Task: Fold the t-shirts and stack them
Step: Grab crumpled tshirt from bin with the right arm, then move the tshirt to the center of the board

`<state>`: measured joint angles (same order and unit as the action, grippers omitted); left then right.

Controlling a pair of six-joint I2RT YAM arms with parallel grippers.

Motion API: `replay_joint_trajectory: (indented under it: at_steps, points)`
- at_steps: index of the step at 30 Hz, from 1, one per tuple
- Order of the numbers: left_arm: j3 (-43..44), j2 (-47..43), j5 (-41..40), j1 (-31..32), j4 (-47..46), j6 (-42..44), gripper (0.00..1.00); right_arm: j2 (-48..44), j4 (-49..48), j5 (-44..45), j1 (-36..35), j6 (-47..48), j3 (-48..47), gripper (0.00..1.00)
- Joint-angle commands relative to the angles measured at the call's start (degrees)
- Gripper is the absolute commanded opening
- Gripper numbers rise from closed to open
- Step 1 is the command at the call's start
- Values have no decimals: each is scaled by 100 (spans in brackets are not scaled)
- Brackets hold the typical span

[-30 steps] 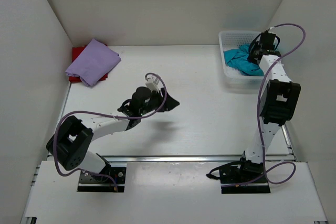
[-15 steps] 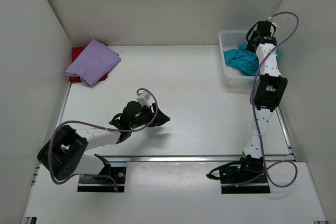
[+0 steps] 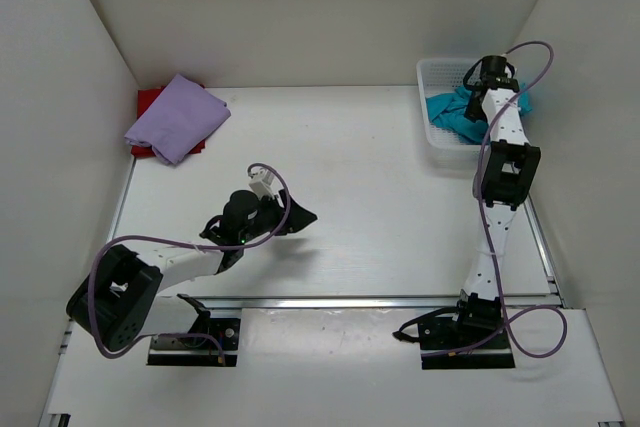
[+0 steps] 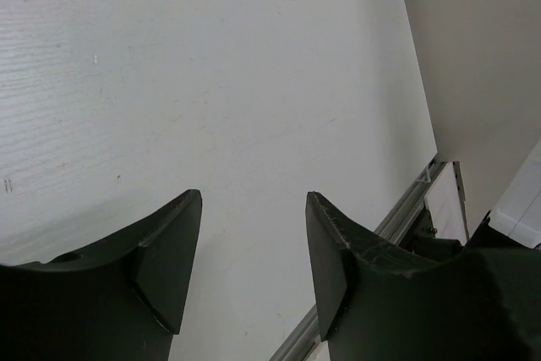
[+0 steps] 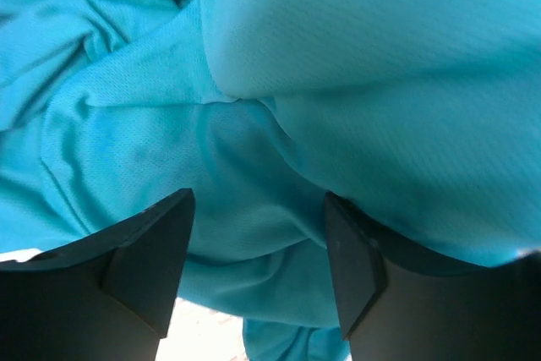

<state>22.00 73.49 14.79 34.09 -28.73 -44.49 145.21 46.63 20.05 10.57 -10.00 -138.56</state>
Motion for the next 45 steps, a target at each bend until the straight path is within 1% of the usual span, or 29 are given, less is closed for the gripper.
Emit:
replay_joint_trajectory:
  at_steps: [1,4,5,7,8,10,11,13,16,18,20,22,23,24,27,30,33,34,35,36,37,39,40,42,43,45]
  points:
    - [-116,-125,130,-95,-185,-51,63,271,-23,-71,16,217,-144,61]
    - [-108,-116,156,-191,-229,-121,61,201,-162,-185,-37,393,-31,62]
    - [-82,-133,191,-270,-247,-121,62,227,-120,-299,-20,402,-31,59]
    - [-108,-160,165,-314,-256,-165,62,219,-49,-423,-11,446,-22,39]
    - [-126,-186,165,-280,-273,-165,62,227,-5,-484,-11,446,13,35]
    - [-161,-248,182,-350,-300,-200,62,184,74,-581,7,420,31,20]
    - [-126,-265,148,-359,-265,-209,61,192,135,-642,50,463,40,17]
    - [-152,-318,138,-385,-291,-227,61,183,179,-792,51,324,-47,0]
    - [-126,-353,95,-359,-212,-174,60,96,250,-985,-28,183,-302,0]
    - [-134,-397,34,-350,-177,-174,60,-115,180,-1117,-107,156,-425,0]
    - [-134,-459,59,-402,-150,-191,61,-369,162,-1433,-117,16,-531,0]
    - [-117,-529,121,-438,-115,-200,60,-886,4,-1871,-108,-98,-531,0]
    - [-91,-564,95,-473,-89,-209,60,-1141,-40,-1952,-116,-160,-575,0]
    - [-73,-590,77,-473,-106,-183,60,-1265,-58,-2144,-90,-212,-567,0]
    - [-82,-652,138,-534,-98,-297,61,-1907,-23,-2383,-204,-187,-584,0]
    - [-38,-740,191,-587,-71,-367,60,-2540,-5,-2489,-493,-99,-593,0]
    - [32,-863,165,-666,25,-403,60,-3338,-127,-2506,-1055,85,-558,0]
    - [50,-941,165,-666,86,-429,60,-3524,-154,-2593,-1161,121,-558,0]
    - [76,-968,182,-719,104,-446,60,-3795,-259,-2916,-1328,51,-497,0]
    - [137,-1029,183,-789,131,-455,59,-4120,-434,-3381,-1434,-71,-305,0]
    - [155,-1065,183,-807,174,-481,60,-4306,-549,-3568,-1496,-168,-216,0]
    - [225,-1196,235,-1016,236,-473,60,-5077,-1249,-4269,-1828,-362,589,0]
    - [174,-1232,270,-1105,271,-516,60,-5333,-1444,-4421,-1909,-423,837,1]
    - [182,-1451,358,-1412,341,-552,60,-6106,-2417,-4964,-2303,-695,1741,0]
    - [156,-1495,358,-1500,411,-578,60,-6205,-2857,-5115,-2470,-792,1919,0]
    - [121,-1750,349,-1851,491,-596,61,-6609,-3324,-5458,-2646,-1126,2455,0]
